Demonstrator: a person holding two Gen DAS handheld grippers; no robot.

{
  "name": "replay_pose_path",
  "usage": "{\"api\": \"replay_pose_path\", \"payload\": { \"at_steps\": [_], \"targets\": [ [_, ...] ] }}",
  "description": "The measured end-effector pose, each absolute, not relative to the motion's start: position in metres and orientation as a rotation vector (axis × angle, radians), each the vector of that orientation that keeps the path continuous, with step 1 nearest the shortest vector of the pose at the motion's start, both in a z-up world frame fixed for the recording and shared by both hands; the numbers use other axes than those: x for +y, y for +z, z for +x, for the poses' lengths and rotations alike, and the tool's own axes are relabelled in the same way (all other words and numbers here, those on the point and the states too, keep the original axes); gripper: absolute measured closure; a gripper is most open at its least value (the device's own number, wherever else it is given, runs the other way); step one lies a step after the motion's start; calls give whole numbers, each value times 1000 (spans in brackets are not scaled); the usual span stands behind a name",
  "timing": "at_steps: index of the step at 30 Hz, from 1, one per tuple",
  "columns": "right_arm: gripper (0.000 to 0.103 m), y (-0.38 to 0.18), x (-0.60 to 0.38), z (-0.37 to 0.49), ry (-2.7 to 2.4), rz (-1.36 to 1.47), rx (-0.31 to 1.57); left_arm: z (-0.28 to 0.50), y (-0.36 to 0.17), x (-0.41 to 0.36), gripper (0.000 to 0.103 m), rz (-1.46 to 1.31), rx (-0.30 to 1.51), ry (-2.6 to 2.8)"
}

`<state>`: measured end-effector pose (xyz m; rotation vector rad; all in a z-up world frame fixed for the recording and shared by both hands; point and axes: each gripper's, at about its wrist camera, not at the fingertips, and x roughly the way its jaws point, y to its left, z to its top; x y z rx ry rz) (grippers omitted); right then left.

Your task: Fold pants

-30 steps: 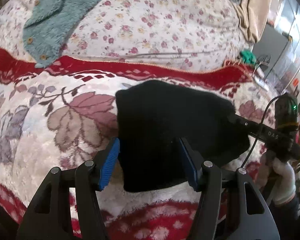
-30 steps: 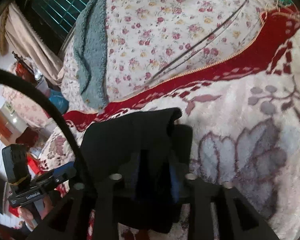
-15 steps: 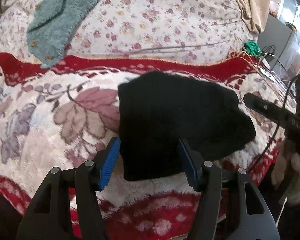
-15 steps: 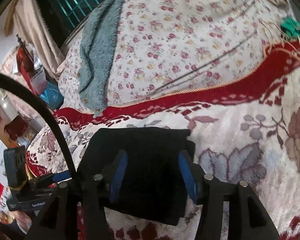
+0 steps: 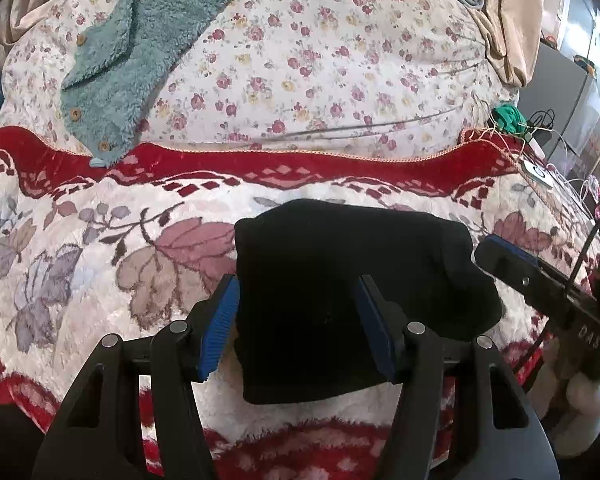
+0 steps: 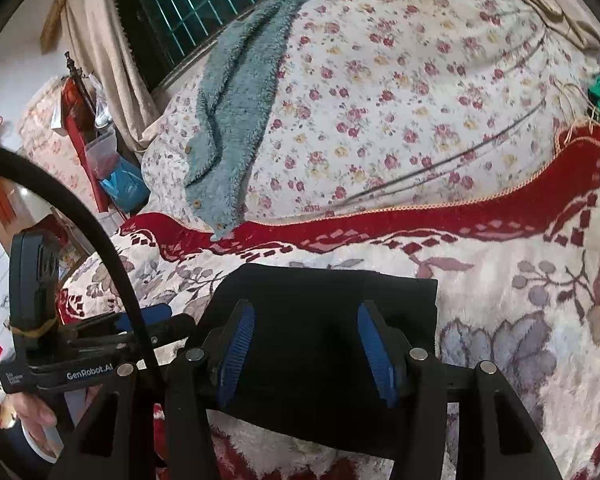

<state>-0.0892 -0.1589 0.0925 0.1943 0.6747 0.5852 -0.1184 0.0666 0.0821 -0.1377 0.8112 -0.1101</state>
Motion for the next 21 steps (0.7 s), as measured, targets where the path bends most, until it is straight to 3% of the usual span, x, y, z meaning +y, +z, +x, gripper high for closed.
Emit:
{"api": "replay_pose_path", "payload": {
  "at_steps": [13, 16, 21],
  "targets": [
    [49, 77, -170, -84, 532, 213, 718, -115, 75, 74, 44, -183, 824, -112],
    [35, 67, -182, -74, 491, 234, 762, -112, 69, 86, 44, -236, 840, -136],
    [34, 43, -201, -56, 460, 306, 843, -100, 50, 102, 44, -317, 877, -182]
  ]
}}
